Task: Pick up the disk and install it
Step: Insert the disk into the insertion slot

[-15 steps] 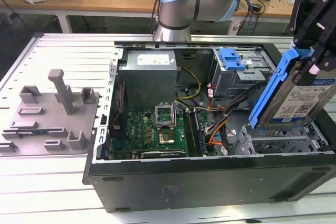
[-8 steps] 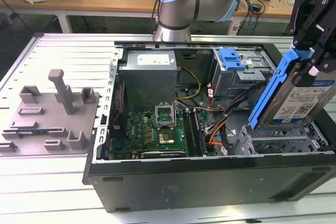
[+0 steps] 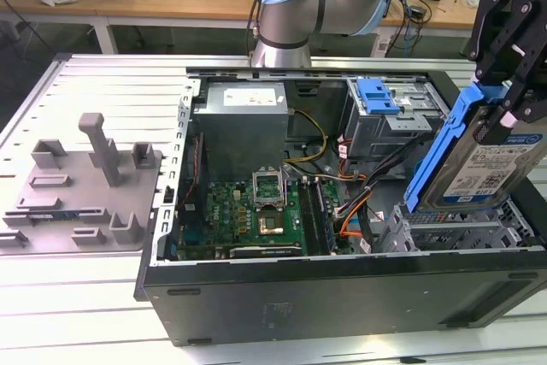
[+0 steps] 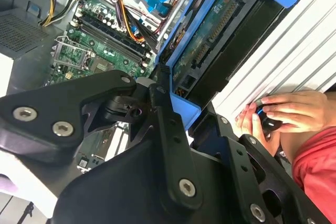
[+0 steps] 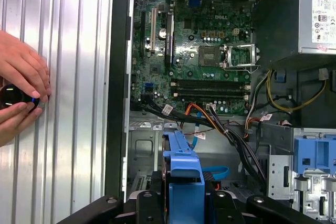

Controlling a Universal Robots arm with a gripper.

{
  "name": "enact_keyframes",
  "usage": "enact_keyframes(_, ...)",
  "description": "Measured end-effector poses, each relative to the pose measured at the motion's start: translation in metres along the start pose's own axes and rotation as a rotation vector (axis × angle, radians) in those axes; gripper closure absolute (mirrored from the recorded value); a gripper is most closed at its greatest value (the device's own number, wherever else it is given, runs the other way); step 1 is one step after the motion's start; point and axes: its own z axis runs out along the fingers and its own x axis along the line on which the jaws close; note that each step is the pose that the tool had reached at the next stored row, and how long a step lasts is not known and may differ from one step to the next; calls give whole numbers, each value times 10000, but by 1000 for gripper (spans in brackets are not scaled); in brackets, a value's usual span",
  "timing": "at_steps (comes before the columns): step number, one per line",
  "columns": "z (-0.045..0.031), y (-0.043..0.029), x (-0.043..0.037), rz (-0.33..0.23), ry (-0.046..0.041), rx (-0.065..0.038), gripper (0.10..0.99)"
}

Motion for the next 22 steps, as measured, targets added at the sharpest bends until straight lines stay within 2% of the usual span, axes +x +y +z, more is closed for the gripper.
enact_keyframes(22, 111, -15, 2, 174, -8, 2, 718)
